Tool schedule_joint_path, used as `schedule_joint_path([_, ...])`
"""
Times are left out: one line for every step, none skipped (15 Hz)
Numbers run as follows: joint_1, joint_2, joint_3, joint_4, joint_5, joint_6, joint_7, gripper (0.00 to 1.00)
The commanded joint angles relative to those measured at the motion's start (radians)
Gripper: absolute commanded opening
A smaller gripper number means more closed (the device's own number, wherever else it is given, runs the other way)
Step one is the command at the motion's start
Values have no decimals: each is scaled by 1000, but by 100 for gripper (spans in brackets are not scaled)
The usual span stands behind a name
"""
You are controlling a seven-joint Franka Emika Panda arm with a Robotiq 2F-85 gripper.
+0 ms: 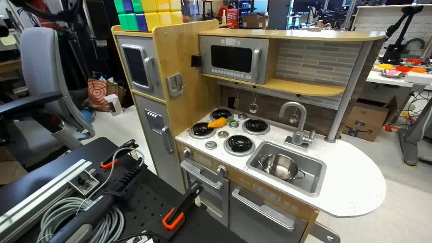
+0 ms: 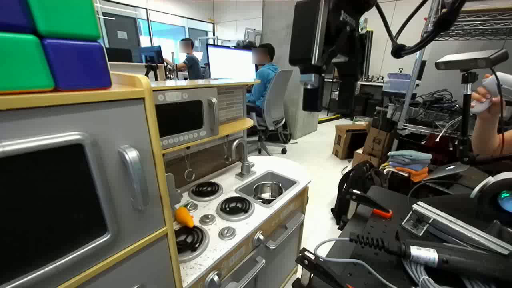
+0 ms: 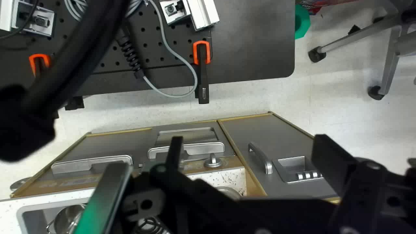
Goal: Put the carrot plush toy in the pot
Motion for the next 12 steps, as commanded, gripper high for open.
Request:
schedule_joint_path([0,0,-1,1,-1,-2,0,100])
schedule_joint_path([-8,27,11,0,-5,74,22,100])
schedule_joint_path([-25,79,18,20,-24,112,45,100])
schedule_joint_path([-43,138,16,43,-37,146,71,100])
schedule_joint_path([-66,200,18,57,-66,210,102,100])
schedule_joint_path([-97,266,26,72,-118,281,153,100])
schedule_joint_path([-122,314,31,84,-177,341,204,100])
schedule_joint_path([-144,372,27,105,-239,390,261,100])
schedule_joint_path([-165,435,22,135,-313,436,333,100])
schedule_joint_path([-178,502,9,171,-387,481,405,100])
schedule_joint_path([-182,564,-11,214,-471,519,489,100])
schedule_joint_path([-173,622,-46,262,-550,539,569,100])
